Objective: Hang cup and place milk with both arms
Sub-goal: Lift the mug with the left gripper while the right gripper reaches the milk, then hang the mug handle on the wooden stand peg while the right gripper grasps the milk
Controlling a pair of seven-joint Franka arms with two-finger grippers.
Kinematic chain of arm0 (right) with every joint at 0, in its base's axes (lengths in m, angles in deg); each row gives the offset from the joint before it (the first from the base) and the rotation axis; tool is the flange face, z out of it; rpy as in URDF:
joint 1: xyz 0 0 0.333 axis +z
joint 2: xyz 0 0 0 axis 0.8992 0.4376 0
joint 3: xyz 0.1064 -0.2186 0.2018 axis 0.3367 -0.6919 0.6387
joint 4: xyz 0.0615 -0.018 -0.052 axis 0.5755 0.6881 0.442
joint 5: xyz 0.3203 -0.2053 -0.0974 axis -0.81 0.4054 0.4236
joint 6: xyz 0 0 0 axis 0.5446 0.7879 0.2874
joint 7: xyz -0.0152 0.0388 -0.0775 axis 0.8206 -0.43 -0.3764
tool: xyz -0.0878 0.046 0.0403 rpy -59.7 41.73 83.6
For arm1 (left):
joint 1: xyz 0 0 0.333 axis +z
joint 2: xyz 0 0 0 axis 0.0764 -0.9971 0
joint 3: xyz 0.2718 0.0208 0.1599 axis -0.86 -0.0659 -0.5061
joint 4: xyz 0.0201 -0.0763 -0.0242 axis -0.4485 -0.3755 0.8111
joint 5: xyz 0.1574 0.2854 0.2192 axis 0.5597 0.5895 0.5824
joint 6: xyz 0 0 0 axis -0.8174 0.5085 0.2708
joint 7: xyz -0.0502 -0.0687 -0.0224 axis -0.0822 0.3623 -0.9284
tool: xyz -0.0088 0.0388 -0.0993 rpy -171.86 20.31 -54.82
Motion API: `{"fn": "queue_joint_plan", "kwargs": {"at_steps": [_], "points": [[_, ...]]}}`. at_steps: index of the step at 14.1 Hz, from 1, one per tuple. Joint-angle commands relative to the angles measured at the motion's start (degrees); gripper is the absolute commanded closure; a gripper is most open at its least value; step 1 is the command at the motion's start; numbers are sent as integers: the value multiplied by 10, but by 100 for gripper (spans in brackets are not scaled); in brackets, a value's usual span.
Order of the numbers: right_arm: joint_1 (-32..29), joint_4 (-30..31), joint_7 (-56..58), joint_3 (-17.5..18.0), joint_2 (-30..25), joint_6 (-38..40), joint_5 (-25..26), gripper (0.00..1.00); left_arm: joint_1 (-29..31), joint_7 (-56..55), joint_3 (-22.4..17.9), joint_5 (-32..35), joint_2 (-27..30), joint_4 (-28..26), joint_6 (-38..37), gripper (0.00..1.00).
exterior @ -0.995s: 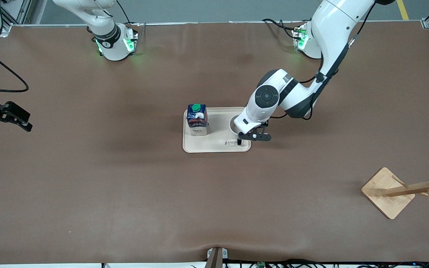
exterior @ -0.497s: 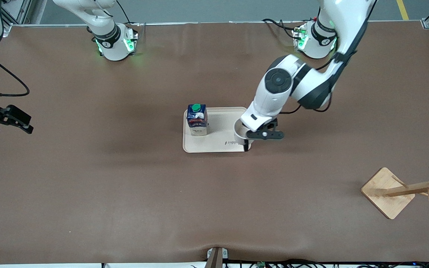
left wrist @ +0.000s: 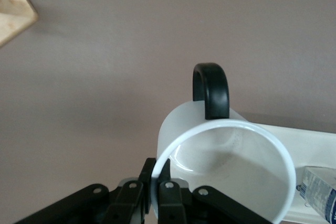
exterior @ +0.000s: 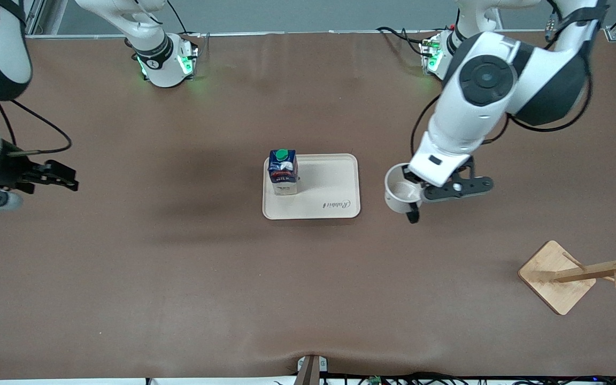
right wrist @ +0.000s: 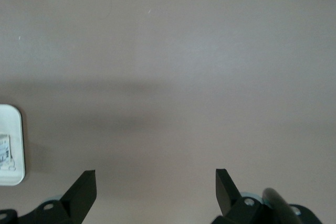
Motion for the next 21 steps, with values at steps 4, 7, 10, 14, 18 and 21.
{"fn": "queue_joint_plan", "kwargs": {"at_steps": [4, 7, 10, 14, 18, 21], "points": [[27, -1, -11, 1, 41, 16, -14, 0, 140, 161, 3, -31, 33, 28, -61, 100], [86, 33, -88, 1, 37, 22, -81, 0, 183, 214, 1, -27, 28, 59, -91, 100], [166, 43, -246, 1, 37, 17, -92, 0, 229, 279, 1, -26, 26, 61, -91, 100], [261, 57, -437, 1, 49, -70, -102, 0, 287, 365, -3, -26, 19, 61, -90, 100], [323, 65, -513, 1, 83, -175, -131, 0, 325, 420, -2, -31, 12, 61, -57, 100], [349, 61, -519, 1, 101, -202, -132, 0, 338, 460, -2, -33, 3, 60, -37, 100]]}}
